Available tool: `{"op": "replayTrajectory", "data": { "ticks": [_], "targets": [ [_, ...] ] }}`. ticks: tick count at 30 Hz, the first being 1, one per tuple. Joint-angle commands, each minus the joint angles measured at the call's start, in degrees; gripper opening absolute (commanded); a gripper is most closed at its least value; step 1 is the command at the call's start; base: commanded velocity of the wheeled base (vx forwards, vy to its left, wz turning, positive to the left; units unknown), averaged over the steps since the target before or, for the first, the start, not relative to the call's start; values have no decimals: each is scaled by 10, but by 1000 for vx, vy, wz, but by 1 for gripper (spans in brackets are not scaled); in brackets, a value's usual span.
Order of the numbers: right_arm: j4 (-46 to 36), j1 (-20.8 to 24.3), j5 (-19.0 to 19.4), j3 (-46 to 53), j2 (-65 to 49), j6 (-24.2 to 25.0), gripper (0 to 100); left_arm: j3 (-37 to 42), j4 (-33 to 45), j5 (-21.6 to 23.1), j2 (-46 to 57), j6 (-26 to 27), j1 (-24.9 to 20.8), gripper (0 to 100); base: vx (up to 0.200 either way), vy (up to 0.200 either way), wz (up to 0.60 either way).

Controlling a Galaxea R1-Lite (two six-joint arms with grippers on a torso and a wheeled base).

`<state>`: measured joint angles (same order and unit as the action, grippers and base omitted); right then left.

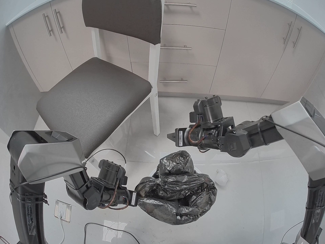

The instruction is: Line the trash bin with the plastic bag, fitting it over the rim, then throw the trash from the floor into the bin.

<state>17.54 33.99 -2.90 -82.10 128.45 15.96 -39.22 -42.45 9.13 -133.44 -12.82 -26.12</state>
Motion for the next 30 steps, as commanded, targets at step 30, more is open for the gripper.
{"op": "replayTrajectory", "data": {
  "ticks": [30],
  "targets": [
    [-112, -23, -102, -220, 181, 47, 0, 10, -11, -3, -8, 1, -2, 0, 0, 0, 0]
  ]
}}
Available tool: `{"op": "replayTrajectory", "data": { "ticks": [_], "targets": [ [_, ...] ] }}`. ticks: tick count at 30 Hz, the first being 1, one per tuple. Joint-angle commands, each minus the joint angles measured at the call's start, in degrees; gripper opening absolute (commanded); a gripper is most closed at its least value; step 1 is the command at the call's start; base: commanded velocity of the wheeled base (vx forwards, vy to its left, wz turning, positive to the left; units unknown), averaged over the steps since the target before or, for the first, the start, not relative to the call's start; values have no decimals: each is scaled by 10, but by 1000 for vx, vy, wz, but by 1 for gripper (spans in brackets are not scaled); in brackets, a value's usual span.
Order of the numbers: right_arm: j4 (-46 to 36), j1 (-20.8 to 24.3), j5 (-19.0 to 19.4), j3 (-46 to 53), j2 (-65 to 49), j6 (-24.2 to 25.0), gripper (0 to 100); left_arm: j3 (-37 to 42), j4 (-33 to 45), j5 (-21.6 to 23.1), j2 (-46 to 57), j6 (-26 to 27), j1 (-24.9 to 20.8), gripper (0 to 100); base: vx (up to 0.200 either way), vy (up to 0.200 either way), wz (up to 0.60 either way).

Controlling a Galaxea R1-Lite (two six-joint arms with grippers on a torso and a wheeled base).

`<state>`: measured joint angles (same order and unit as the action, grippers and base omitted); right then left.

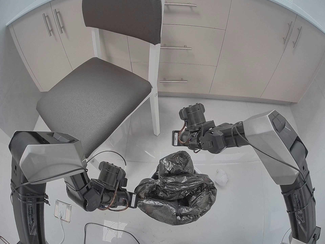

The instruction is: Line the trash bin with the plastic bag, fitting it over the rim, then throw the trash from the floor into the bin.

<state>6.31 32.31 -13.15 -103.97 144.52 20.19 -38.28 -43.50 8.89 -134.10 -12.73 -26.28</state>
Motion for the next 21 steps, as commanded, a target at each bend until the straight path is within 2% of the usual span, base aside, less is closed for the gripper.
{"op": "replayTrajectory", "data": {
  "ticks": [1, 11, 15, 16, 18, 21],
  "targets": [
    [0, -8, 1, -1, 23, 6, 0, 0, 0, 0, -1, 0, -1, 0, 0, 0, 0],
    [-8, -4, 1, 2, 28, 11, 0, 0, -1, -1, -3, 0, -1, 0, 0, 0, 0],
    [-68, 0, 9, 4, 8, 31, 0, 0, -1, -1, -3, 0, -1, 0, 0, 0, 0],
    [-86, 2, 23, 4, -3, 44, 0, 0, -1, -1, -3, 0, -1, 0, 0, 0, 0],
    [-98, 5, 38, 6, -13, 52, 0, 0, -1, -1, -3, 0, -1, 0, 0, 0, 0],
    [-111, 8, 41, 10, -20, 56, 0, 0, -1, -1, -3, 0, -1, 0, 0, 0, 0]
  ]
}}
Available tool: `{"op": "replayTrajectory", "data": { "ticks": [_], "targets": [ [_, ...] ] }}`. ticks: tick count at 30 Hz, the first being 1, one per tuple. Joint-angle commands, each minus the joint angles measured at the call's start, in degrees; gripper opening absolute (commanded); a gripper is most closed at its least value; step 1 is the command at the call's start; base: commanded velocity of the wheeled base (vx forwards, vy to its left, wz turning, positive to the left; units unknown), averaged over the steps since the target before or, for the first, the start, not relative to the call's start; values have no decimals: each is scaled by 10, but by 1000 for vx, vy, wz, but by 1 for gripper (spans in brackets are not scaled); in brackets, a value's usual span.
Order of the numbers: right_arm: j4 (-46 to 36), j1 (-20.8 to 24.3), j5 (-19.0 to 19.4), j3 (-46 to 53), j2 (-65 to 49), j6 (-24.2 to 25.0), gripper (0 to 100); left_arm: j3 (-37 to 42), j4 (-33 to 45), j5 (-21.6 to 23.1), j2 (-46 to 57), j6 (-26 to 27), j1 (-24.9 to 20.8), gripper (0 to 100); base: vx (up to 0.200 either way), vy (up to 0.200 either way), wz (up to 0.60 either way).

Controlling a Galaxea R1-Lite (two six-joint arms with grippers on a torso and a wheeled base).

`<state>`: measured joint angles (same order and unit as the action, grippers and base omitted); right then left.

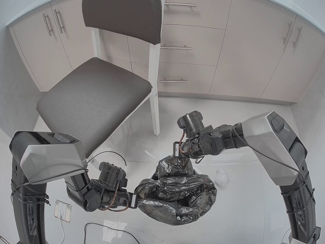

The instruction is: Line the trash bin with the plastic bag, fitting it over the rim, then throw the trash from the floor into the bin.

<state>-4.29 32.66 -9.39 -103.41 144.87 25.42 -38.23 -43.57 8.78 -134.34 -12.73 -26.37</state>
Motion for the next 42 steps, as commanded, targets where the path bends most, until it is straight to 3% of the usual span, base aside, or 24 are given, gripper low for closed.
{"op": "replayTrajectory", "data": {
  "ticks": [1, 42],
  "targets": [
    [-12, 11, 4, 8, -26, 5, 0, 0, 0, 0, 0, 0, 1, 0, 0, 0, 0],
    [-14, 50, 22, 45, 48, 11, 0, 1, -16, -17, -9, 0, -4, 0, 0, 0, 0]
  ]
}}
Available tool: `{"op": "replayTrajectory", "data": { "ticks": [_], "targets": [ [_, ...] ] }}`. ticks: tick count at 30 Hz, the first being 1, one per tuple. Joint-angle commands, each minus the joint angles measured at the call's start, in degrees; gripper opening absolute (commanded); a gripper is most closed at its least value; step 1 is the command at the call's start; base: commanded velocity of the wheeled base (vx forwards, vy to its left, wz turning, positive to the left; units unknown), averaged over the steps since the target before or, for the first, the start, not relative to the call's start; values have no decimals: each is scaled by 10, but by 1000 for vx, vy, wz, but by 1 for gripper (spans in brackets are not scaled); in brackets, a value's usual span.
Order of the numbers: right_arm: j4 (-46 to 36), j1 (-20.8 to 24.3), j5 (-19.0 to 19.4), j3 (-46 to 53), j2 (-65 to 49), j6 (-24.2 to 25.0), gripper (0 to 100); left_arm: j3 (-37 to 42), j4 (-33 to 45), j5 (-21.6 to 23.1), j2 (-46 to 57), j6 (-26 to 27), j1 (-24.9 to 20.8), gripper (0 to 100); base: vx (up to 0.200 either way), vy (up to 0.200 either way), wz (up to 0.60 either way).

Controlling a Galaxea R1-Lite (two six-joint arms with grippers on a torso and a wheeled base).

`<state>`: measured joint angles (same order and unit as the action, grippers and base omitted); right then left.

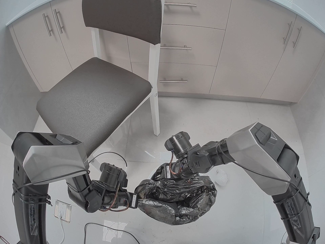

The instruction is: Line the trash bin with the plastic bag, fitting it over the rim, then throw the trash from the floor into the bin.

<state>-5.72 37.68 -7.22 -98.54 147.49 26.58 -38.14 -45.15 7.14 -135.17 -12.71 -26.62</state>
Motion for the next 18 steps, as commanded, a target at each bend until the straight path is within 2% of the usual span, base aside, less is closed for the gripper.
{"op": "replayTrajectory", "data": {
  "ticks": [1, 11, 18],
  "targets": [
    [0, -1, 0, -3, 22, 0, 0, 0, 0, 0, -1, 0, -2, 0, 0, 0, 0],
    [-4, -16, -1, -46, 60, -1, 0, 2, 0, 0, -2, 0, -2, 0, 0, 0, 0],
    [-54, -24, -1, -99, 80, -1, 0, 2, -1, 0, -2, 0, -2, 0, 0, 0, 0]
  ]
}}
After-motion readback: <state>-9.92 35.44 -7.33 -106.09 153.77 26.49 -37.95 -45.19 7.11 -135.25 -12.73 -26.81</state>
